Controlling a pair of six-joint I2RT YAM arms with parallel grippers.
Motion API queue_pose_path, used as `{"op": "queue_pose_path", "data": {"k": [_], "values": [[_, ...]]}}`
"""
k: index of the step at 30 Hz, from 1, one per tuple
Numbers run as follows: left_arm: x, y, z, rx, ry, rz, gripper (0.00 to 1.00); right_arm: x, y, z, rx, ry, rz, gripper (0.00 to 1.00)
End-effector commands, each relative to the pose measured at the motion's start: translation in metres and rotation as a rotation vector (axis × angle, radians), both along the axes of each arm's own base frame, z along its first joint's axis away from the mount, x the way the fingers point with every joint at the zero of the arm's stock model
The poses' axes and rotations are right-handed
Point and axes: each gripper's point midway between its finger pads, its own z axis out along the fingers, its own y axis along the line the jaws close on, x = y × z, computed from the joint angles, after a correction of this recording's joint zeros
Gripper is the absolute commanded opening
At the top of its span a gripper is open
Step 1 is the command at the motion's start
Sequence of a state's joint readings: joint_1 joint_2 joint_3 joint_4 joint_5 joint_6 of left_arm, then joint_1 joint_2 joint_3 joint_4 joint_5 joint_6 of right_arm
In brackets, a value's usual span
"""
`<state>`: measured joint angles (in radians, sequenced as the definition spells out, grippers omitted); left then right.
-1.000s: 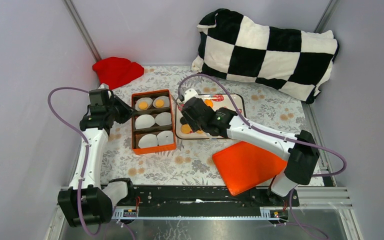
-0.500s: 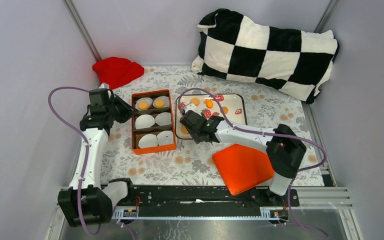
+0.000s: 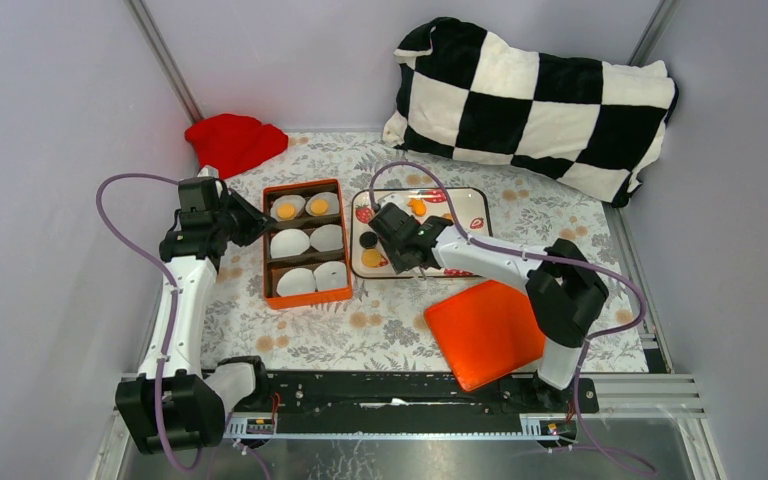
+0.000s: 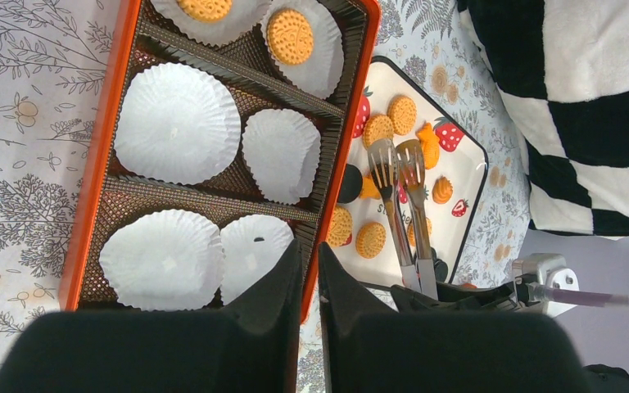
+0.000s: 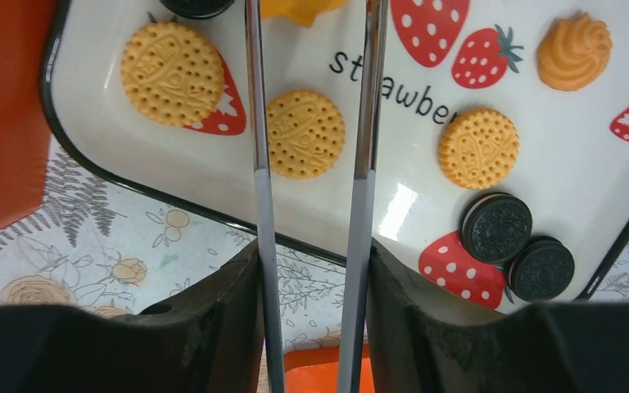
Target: Pack the cookies
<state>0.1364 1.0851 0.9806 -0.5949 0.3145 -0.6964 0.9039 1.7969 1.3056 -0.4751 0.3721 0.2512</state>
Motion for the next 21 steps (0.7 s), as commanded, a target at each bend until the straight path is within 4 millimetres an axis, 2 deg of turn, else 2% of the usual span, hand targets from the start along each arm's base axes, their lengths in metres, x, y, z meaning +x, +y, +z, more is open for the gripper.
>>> {"op": "queue_pose_path", "data": {"k": [1, 7, 16, 21], "values": [[0.006, 0.001, 0.002, 0.009, -0.035, -0.01, 0.16, 0.007, 0.024, 0.014, 0.074, 0.007, 0.018, 0.48], [0.004, 0.0, -0.002, 0.004, -0.027, -0.018, 0.16, -0.001, 0.039, 0.007, 0.108, 0.086, 0.048, 0.47], [0.002, -0.006, -0.007, -0.022, -0.017, -0.044, 0.16, 0.017, 0.035, 0.01, -0.017, 0.086, -0.013, 0.51], [0.0, -0.006, -0.006, -0.018, -0.023, -0.043, 0.16, 0.021, 0.04, 0.01, -0.034, 0.095, -0.004, 0.51]]}}
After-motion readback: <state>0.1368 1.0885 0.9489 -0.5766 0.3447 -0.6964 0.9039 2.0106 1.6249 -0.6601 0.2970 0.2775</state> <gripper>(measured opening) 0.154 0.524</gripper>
